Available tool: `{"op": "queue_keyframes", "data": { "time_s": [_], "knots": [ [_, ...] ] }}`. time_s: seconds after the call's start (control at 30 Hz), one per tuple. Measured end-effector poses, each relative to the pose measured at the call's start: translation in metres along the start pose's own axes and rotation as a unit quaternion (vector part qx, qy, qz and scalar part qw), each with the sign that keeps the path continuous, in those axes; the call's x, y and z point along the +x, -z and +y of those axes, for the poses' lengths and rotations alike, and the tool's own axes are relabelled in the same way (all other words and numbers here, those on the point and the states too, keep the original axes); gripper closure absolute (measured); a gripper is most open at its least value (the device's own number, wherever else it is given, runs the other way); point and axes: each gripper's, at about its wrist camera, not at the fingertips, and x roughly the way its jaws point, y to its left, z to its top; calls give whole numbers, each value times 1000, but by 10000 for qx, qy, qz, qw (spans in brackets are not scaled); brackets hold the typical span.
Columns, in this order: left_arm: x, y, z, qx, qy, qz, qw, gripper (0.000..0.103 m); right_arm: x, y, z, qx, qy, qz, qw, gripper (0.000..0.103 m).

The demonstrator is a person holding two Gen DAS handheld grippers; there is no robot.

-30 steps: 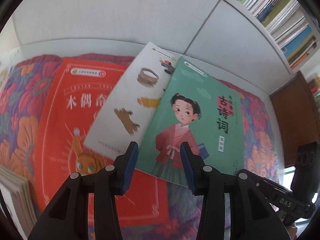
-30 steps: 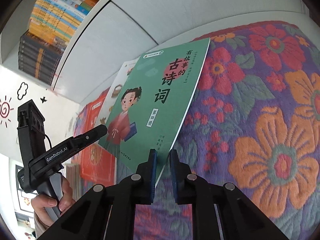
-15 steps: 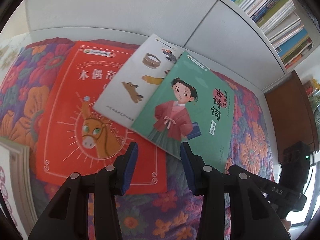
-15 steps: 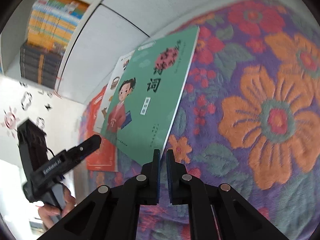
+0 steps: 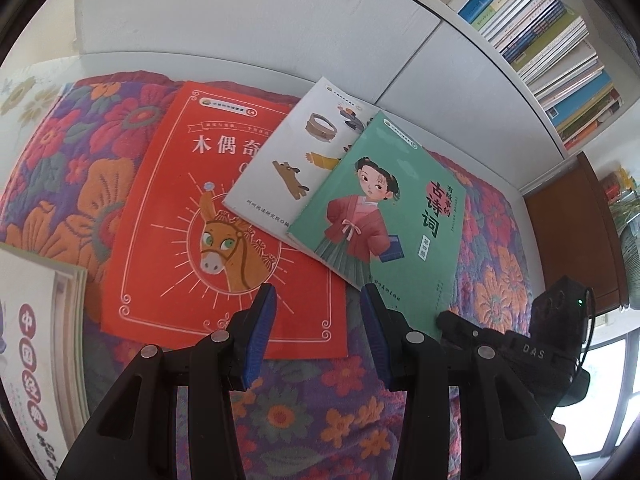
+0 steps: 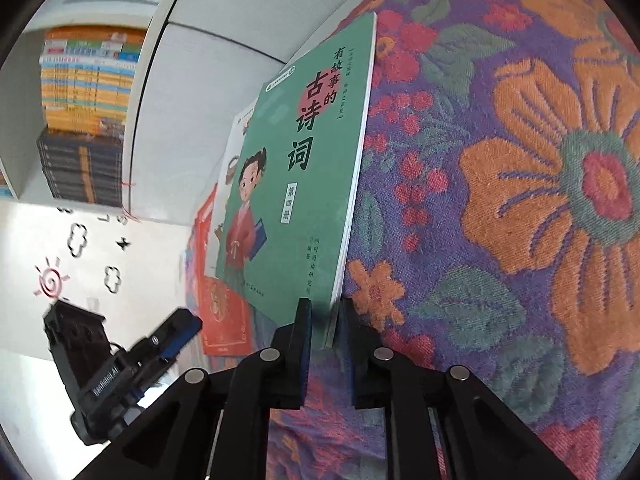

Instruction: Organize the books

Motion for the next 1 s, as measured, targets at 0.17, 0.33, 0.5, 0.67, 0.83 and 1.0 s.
{"op": "queue_keyframes", "data": {
  "time_s": [0.17,0.33,0.5,0.67,0.83,1.0],
  "knots": [
    [-5,6,6,-67,-10,2,10000,63,1,-2,-2,88,-64,-54,9999,90],
    [-5,11,14,-201,-9,34,9998,63,8,-6,-4,160,-374,-156,9991,86],
    [-9,17,16,-264,-2,23,9996,63,7,-6,-3,38,-304,-211,9993,92],
    [-16,22,13,-211,-28,33,9998,63,3,2,2,45,-261,-43,9996,93],
    [-24,38,4,-95,-17,176,9998,63,-23,35,-1,-184,-9,361,9992,93],
    [-14,68,-14,78,89,610,9981,63,-76,86,-33,-334,681,900,9930,92]
  ]
}}
